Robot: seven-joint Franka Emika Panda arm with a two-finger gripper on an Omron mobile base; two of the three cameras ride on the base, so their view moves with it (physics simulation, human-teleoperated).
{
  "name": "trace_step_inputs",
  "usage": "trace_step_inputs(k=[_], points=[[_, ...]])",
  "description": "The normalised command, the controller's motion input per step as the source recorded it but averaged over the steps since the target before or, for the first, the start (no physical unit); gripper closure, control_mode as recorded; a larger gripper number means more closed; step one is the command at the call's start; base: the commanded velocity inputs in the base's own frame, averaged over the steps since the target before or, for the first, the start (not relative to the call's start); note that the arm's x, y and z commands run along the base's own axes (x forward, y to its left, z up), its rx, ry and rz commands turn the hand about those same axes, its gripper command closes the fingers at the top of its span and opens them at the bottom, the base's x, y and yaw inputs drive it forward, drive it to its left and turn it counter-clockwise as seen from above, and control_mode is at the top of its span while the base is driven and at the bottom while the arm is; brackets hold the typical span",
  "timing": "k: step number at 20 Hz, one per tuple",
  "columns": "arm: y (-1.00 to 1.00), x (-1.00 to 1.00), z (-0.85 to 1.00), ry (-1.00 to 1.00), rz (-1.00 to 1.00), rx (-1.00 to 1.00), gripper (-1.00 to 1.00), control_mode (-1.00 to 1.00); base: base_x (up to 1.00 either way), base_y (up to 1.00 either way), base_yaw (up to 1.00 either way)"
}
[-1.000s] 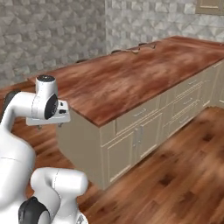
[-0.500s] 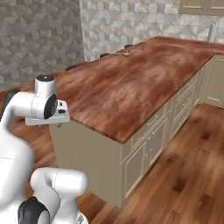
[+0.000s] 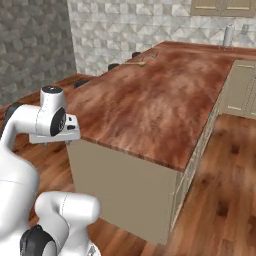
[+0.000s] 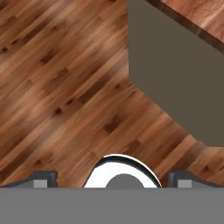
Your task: Pick up the metallic utensils from the counter and place them in the open drawer. Make sure not to pick up any wooden utensils.
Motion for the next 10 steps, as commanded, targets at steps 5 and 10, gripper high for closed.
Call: trace_step_inputs(k=[5, 10], points=[[0.0, 0.0, 0.0, 0.0, 0.0, 0.0, -1.0, 1.0, 0.0, 1.0, -0.32], [0.0, 0.0, 0.0, 0.0, 0.0, 0.0, -1.0, 1.0, 0.0, 1.0, -0.33]])
